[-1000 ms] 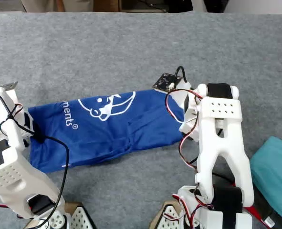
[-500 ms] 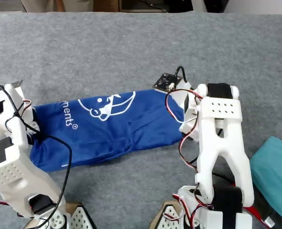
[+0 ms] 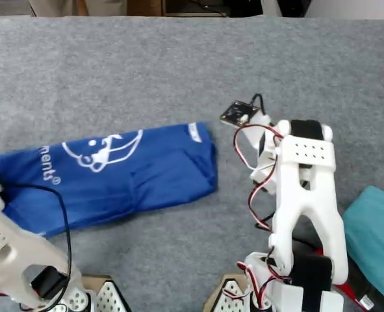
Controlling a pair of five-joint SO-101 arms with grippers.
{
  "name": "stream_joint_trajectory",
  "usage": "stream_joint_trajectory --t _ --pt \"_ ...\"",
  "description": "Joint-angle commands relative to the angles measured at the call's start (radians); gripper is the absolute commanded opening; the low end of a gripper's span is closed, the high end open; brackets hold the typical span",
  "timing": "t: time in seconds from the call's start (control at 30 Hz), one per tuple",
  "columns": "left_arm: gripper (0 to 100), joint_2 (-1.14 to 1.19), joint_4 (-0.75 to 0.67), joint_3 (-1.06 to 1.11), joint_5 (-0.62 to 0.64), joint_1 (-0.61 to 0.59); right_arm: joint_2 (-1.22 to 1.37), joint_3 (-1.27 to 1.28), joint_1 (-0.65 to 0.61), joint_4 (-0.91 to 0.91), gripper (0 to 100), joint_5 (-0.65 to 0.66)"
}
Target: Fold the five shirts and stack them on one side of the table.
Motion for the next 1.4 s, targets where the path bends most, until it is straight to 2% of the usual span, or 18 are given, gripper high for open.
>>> stream_joint_trajectory --t 0.0,0.17,0.3,0.43,0.7,1.03,1.37 --pt "2 -0.007 0.072 -0.094 -0.046 -0.04 -0.045 0.045 0.048 -0.106 0.5 -0.081" --pt "2 -0.008 0.249 -0.146 -0.052 0.034 -0.045 0.223 0.048 -0.353 0.5 -0.21" --pt "2 -0.016 0.334 -0.164 0.049 0.16 -0.05 0.361 0.051 -0.557 0.5 -0.302" --pt "2 -0.018 0.381 -0.189 0.12 0.292 -0.051 0.452 0.053 -0.68 0.5 -0.356" --pt "2 -0.156 0.382 -0.18 0.282 0.549 -0.07 0.466 0.091 -0.718 0.5 -0.396" --pt "2 -0.432 0.358 -0.186 0.519 0.98 -0.076 0.479 0.101 -0.733 0.5 -0.408" --pt "2 -0.43 0.295 -0.295 0.562 1.24 -0.076 0.479 0.101 -0.733 0.5 -0.408"
